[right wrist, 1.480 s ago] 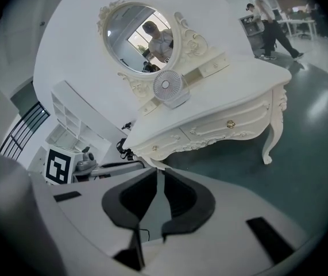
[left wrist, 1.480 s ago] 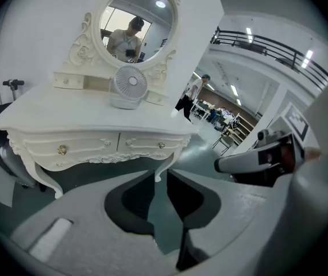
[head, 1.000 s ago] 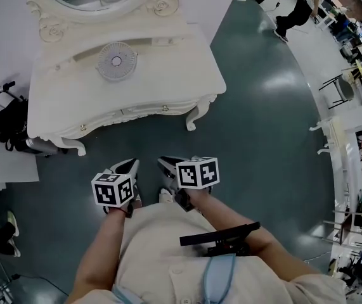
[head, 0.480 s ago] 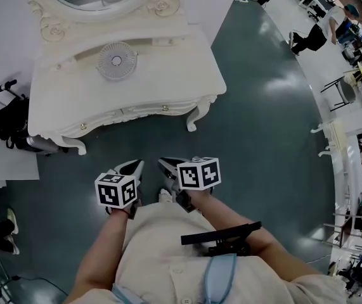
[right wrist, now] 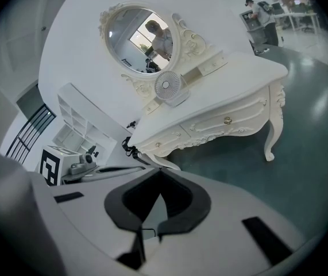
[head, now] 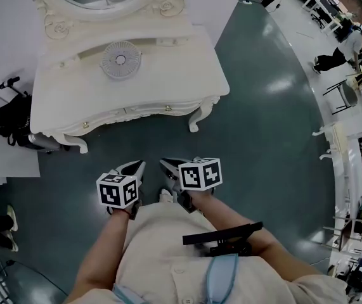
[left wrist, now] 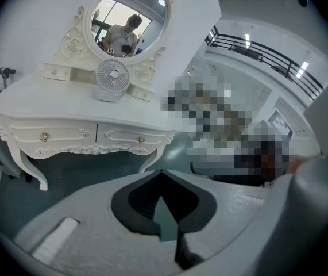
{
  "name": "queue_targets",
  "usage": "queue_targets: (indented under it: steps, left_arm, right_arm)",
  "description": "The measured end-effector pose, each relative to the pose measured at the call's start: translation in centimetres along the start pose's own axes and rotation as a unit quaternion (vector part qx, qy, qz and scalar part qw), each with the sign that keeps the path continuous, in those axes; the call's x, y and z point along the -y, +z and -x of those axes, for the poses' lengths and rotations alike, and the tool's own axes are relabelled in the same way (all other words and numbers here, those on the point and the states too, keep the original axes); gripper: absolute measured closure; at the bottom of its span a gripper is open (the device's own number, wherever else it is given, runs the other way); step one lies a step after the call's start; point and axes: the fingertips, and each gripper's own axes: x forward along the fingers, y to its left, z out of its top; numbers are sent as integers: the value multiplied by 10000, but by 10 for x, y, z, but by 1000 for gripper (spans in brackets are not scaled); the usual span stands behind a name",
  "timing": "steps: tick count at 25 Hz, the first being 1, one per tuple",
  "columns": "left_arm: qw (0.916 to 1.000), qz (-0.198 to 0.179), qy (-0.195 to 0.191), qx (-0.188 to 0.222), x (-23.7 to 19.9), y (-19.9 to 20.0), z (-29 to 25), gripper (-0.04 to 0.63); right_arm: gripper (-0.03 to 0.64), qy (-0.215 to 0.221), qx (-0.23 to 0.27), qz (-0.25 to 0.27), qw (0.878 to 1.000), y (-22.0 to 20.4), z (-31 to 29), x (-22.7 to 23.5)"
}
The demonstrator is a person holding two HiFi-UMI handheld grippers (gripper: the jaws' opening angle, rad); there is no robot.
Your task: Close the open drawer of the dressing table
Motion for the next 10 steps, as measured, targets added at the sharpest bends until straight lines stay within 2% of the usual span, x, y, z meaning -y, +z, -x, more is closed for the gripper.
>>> queue_targets:
  steps: [10]
  left_arm:
    - [10000, 39, 42, -1, -2, -4, 4, 586]
  right_arm:
    - [601, -28, 7, -22, 10000, -4, 0, -1]
